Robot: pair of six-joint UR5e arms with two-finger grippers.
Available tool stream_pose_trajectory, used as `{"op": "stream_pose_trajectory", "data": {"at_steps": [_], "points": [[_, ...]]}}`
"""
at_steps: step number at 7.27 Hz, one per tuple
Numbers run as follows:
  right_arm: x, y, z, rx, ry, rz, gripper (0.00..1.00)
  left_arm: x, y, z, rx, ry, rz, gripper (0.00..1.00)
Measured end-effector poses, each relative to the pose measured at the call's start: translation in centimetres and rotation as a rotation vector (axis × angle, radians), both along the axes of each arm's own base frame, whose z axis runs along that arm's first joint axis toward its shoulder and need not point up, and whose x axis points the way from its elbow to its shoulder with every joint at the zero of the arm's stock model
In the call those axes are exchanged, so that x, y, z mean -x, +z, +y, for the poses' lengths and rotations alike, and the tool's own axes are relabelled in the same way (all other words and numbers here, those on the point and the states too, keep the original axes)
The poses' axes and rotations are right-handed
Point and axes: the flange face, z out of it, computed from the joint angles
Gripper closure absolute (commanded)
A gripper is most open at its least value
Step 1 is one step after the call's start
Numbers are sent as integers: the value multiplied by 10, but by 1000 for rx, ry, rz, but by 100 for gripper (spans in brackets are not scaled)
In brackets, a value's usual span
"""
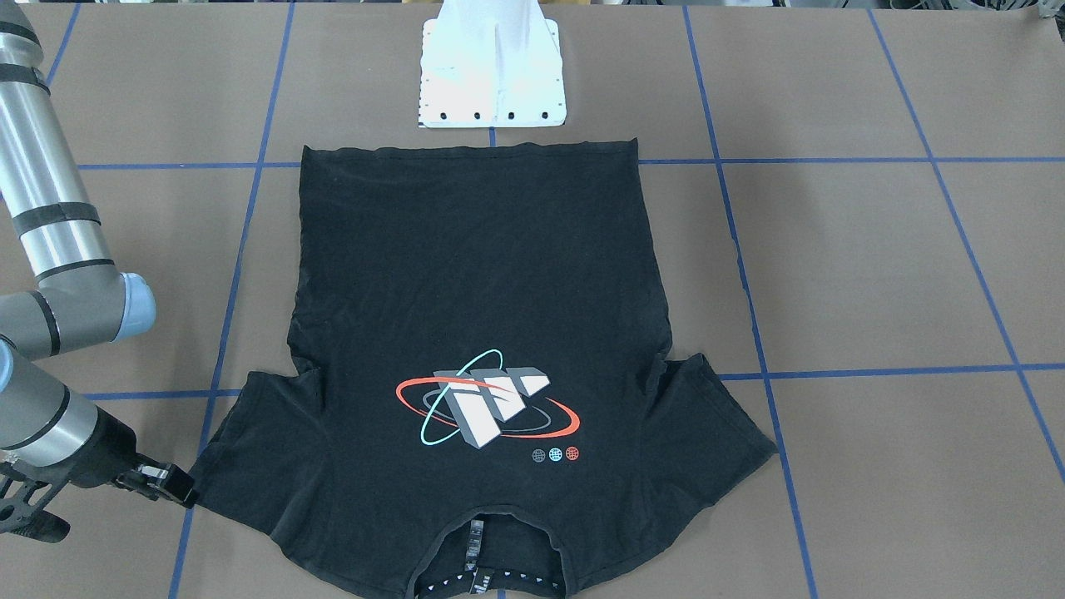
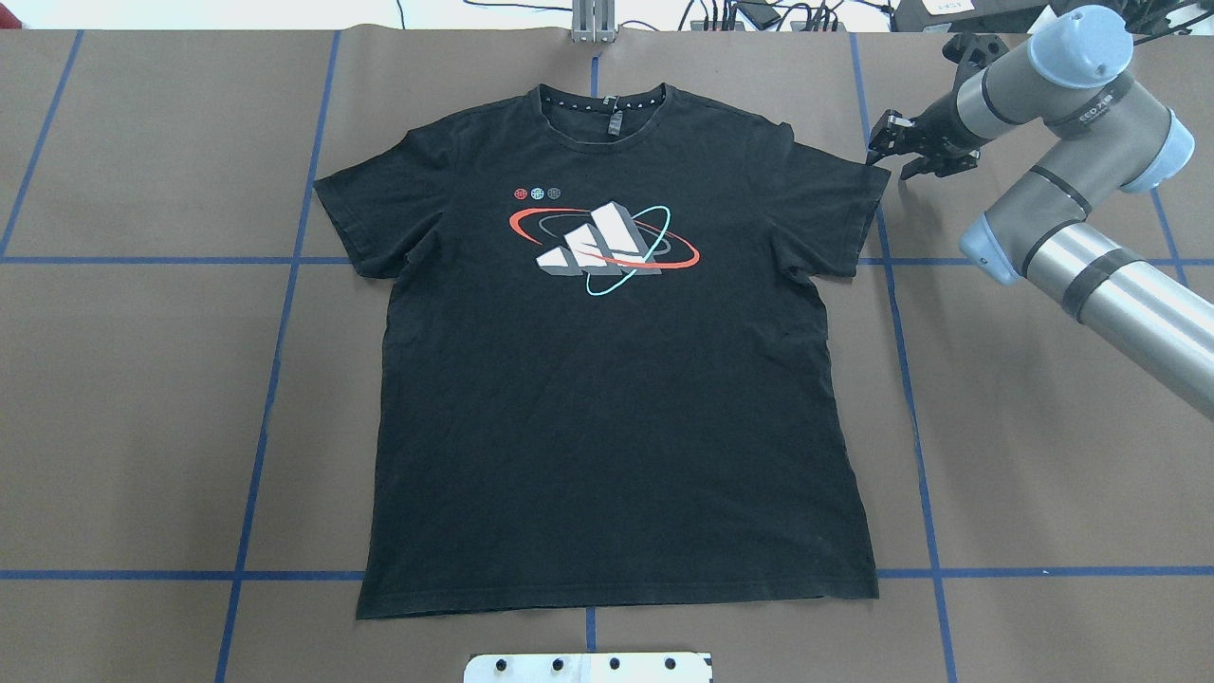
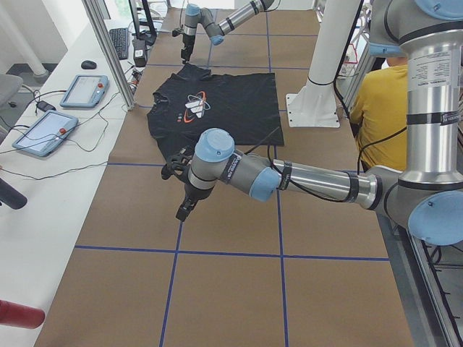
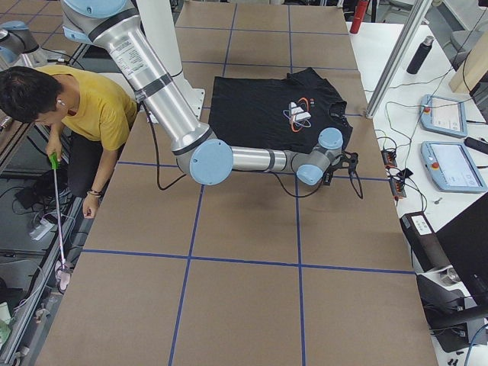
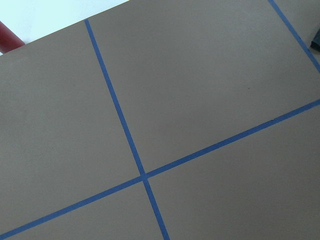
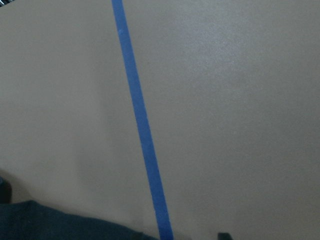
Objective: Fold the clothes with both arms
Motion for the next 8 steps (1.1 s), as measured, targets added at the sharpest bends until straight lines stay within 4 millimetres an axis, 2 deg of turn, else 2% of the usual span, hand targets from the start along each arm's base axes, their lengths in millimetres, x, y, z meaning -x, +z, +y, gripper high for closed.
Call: {"op": "stream_pose_trajectory", "data": {"at_steps": [1, 4, 5, 6, 7, 8], "points": [[0, 0, 0, 0, 0, -1, 100, 0, 0, 0, 0, 0, 0, 0], [0, -9, 2, 0, 8, -25, 100, 0, -1, 0, -1, 0, 0, 1], [-1, -26, 6, 1, 20, -72, 100, 0, -1, 0, -3, 0, 0, 0], [0, -54, 16, 5, 22, -138, 100, 0, -3, 0, -6, 0, 1, 0], [15, -91, 30, 12, 12, -204, 100, 0, -6, 1, -11, 1, 1, 1], [46, -126, 48, 30, -6, -255, 100, 0, -9, 2, -17, -1, 2, 0]]}}
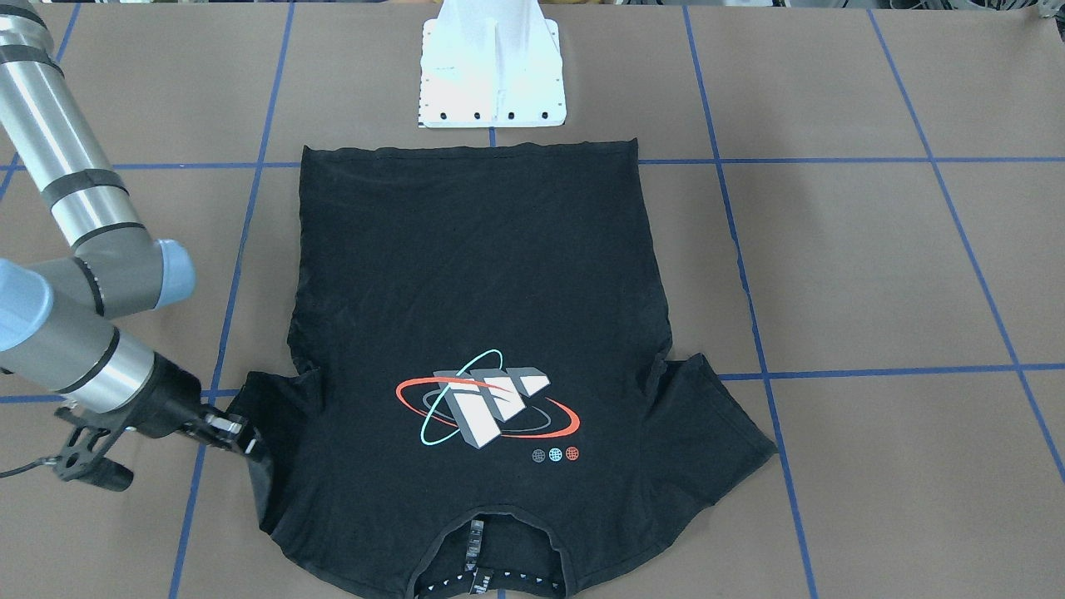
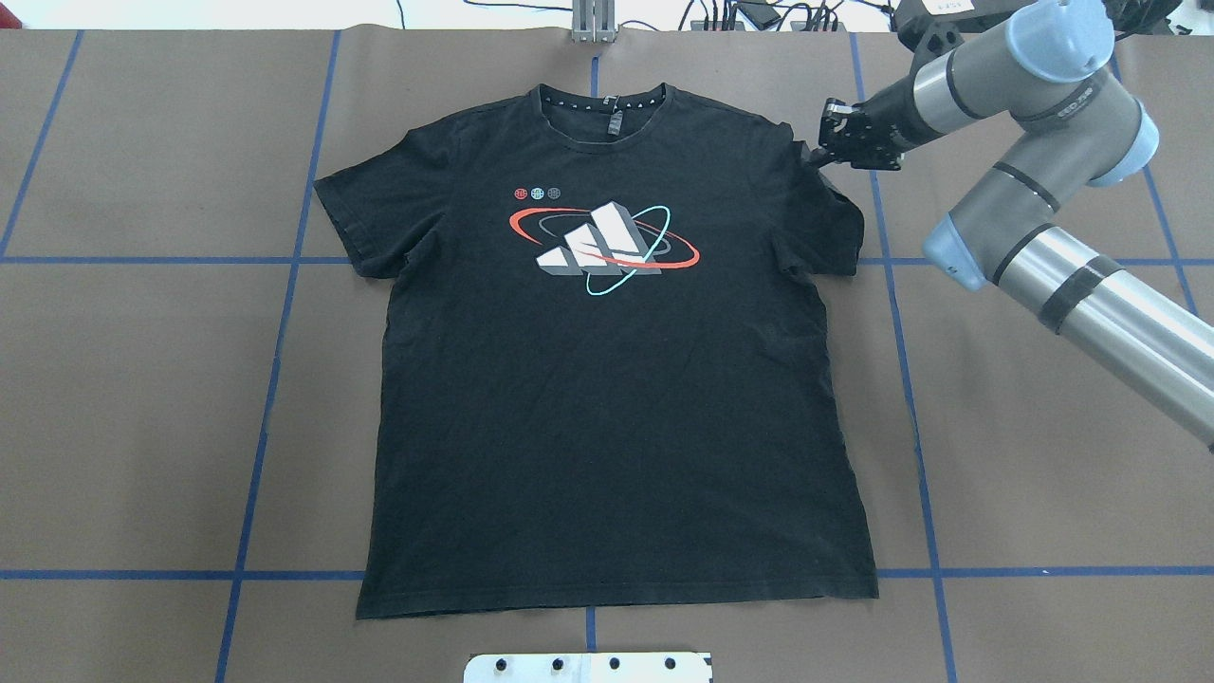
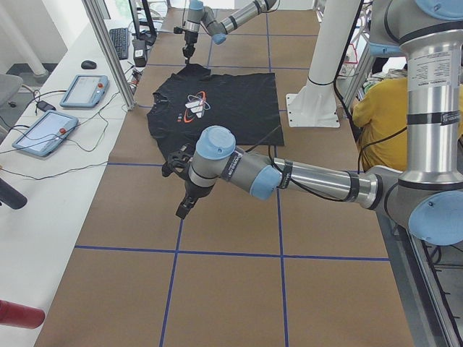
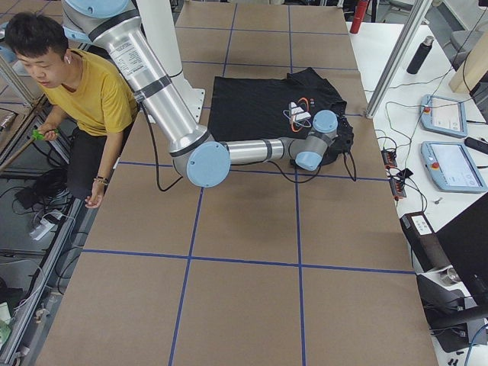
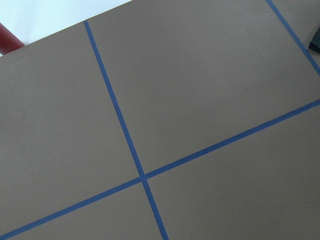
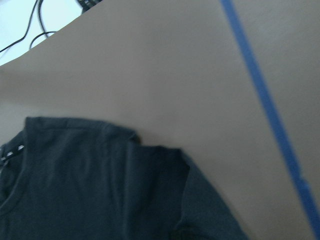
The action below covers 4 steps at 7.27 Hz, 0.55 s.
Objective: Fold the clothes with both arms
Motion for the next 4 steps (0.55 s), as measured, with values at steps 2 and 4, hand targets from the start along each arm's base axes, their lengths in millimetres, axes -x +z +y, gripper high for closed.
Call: {"op": "stream_pose_trajectory", "data": {"at_steps": [2, 4], "points": [[58, -56, 11, 25, 14, 1, 100, 0, -5, 1, -8, -2, 0, 1], [94, -85, 5, 41, 46, 55, 100, 0, -7, 0, -12, -3, -1, 1]]}}
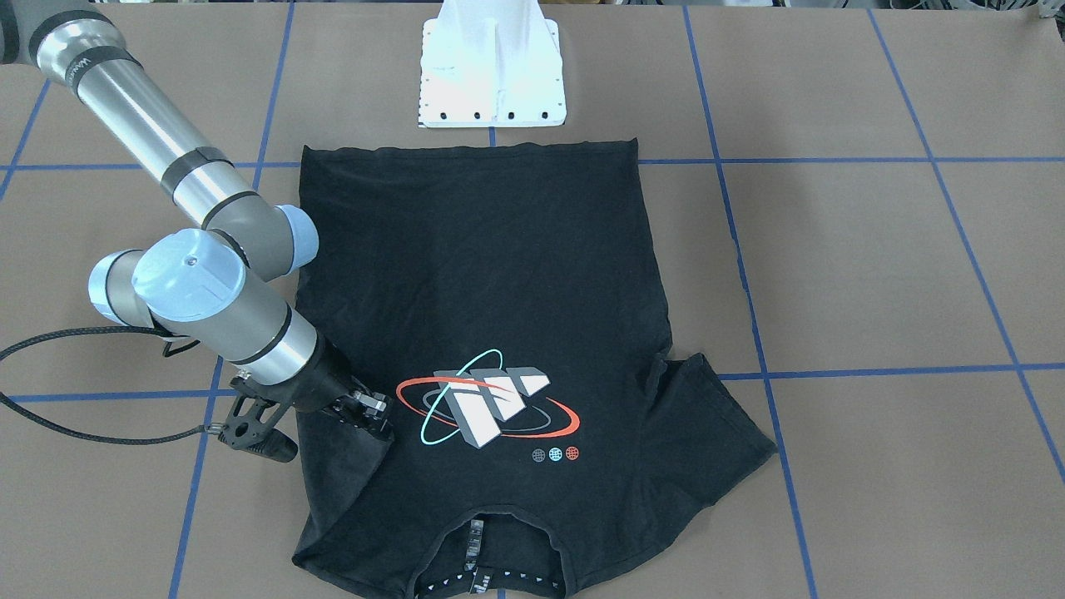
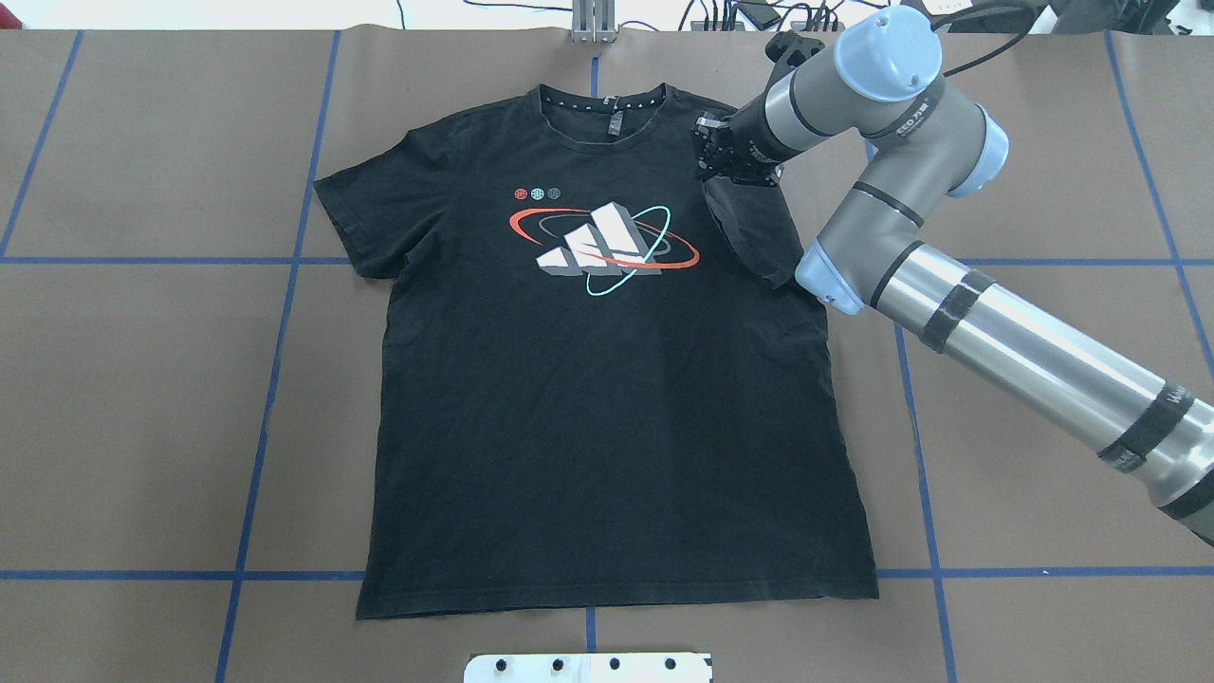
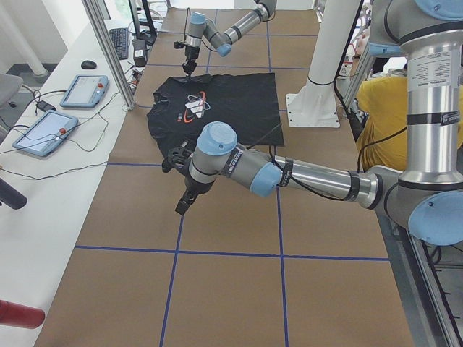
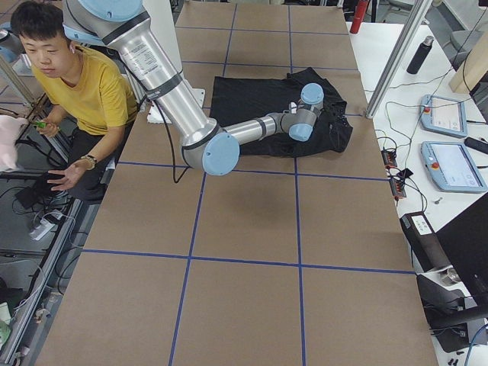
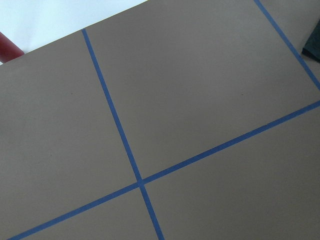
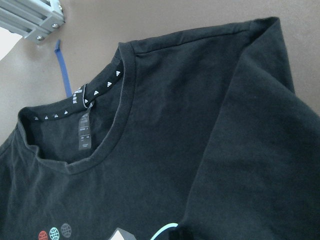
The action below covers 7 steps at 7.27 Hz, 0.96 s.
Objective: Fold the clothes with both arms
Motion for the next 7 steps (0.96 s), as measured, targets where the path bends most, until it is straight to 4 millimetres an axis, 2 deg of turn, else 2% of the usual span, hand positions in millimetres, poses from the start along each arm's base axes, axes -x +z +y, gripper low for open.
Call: {"op": "stream_pose_trajectory", "data": {"at_steps": [1, 2, 4, 5, 7], "points": [[8, -1, -2, 2, 10, 19, 14, 0, 0, 0, 0, 0, 0, 1], [15, 0, -3, 0, 18, 31, 0, 0, 1, 0, 2, 1, 0, 0], [20, -8, -6, -1, 34, 33, 0, -4, 4, -4, 5, 12, 8, 0], [20, -15, -7, -5, 36, 24, 0, -20, -4, -16, -15, 51, 30, 1], [7, -29, 2, -22, 21, -11, 0, -82, -37, -63, 7, 102, 135, 1]]}}
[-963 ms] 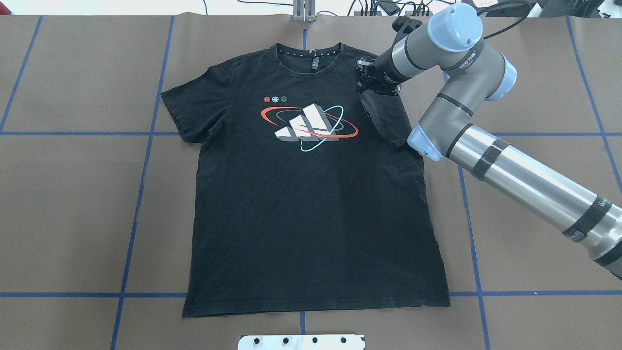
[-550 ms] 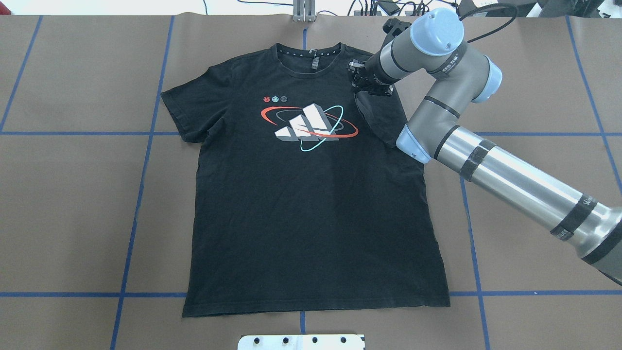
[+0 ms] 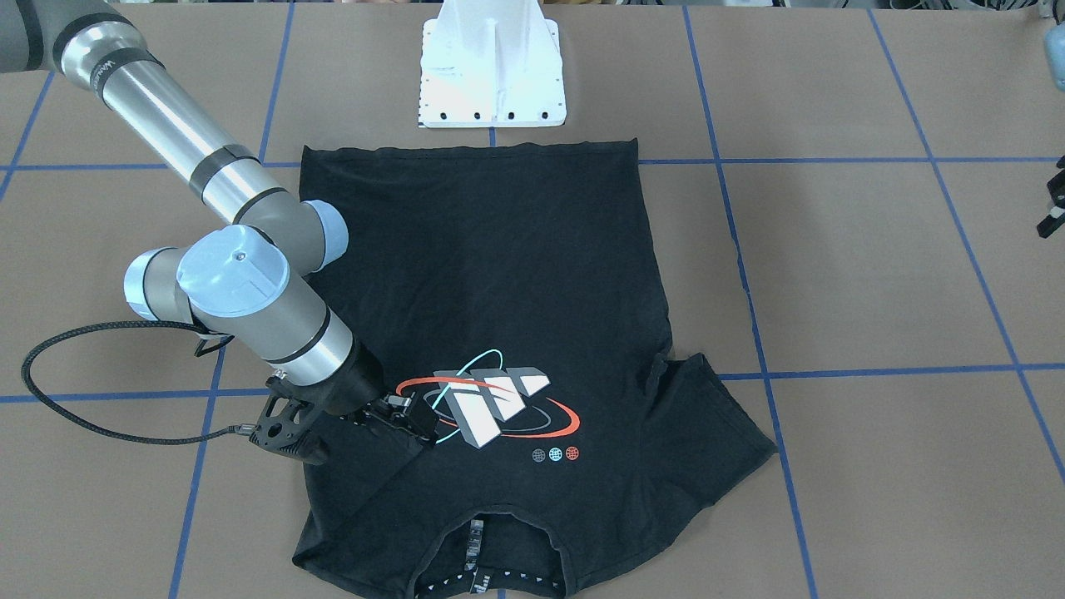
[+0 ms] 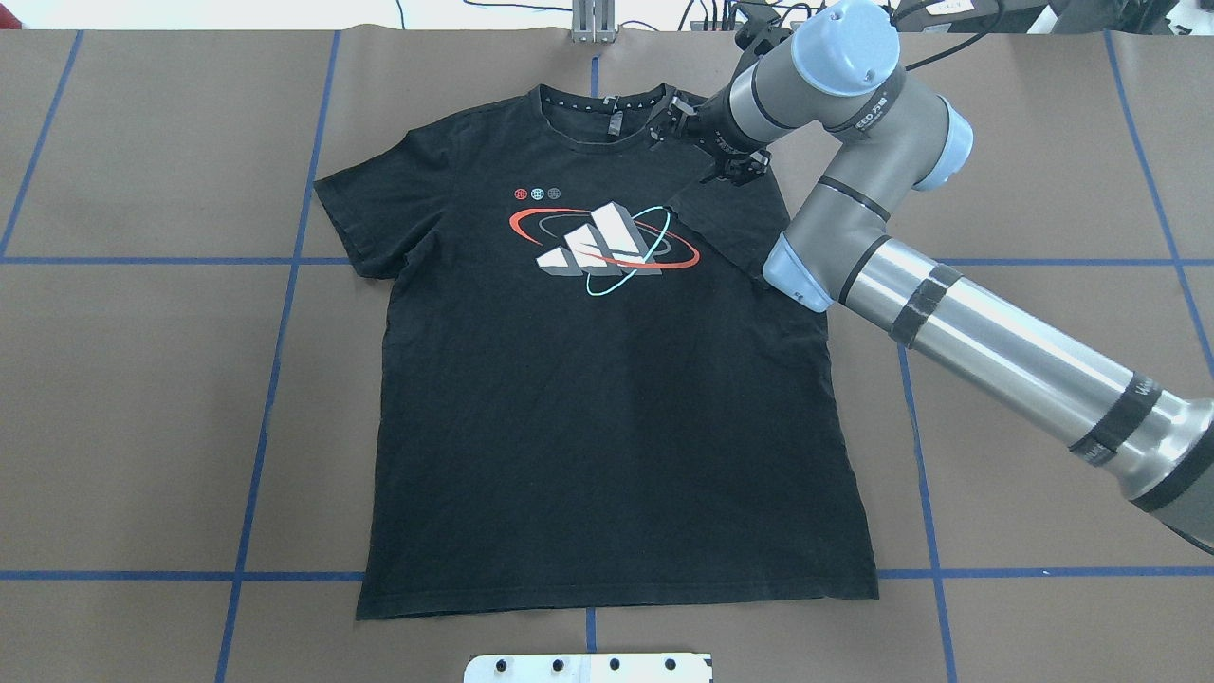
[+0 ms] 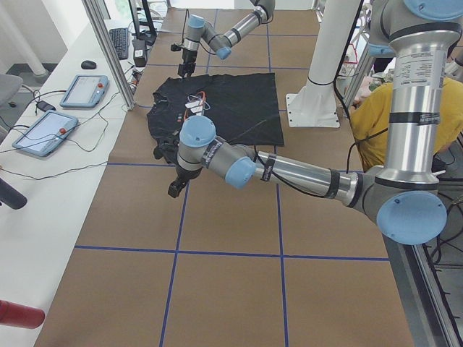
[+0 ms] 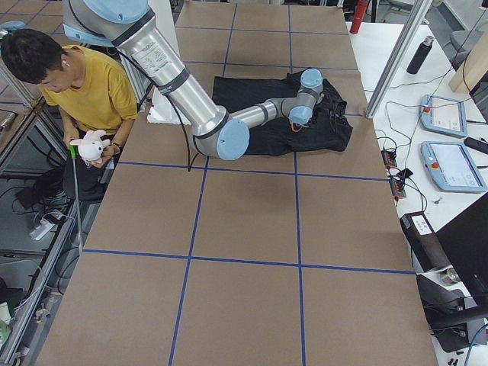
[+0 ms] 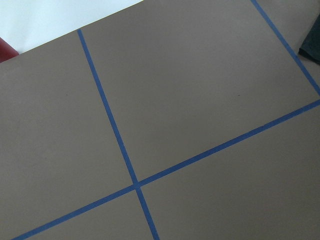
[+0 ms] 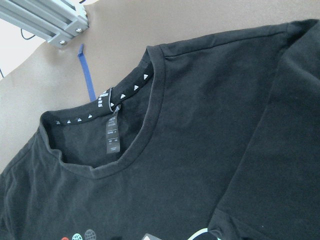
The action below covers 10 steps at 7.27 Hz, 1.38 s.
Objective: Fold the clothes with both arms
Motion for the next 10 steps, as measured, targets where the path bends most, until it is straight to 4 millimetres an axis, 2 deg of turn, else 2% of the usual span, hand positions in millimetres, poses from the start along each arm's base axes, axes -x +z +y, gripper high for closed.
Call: {"op": "stream_pose_trajectory", "data": {"at_steps": [2, 3, 4, 5, 6, 7, 8, 9, 10], "points": [[-36, 14, 33, -15, -25, -35, 0, -89, -27, -68, 62, 48, 61, 1], [-64, 28, 54, -15, -43, -54, 0, -125, -35, -105, 77, 69, 69, 2], [-90, 43, 74, -12, -58, -66, 0, -161, -39, -140, 74, 96, 74, 2], [-106, 56, 89, -9, -62, -68, 0, -201, -36, -171, 67, 124, 74, 4], [-116, 68, 98, -4, -62, -64, 0, -235, -37, -194, 66, 133, 62, 12], [-123, 83, 106, 0, -63, -56, 0, -257, -41, -205, 84, 115, 51, 19], [-129, 97, 113, 0, -63, -52, 0, -278, -44, -205, 118, 99, 54, 36], [-133, 107, 118, 0, -63, -50, 0, -305, -42, -197, 135, 102, 66, 50], [-135, 112, 120, 0, -63, -49, 0, -325, -32, -188, 136, 110, 79, 55]]}}
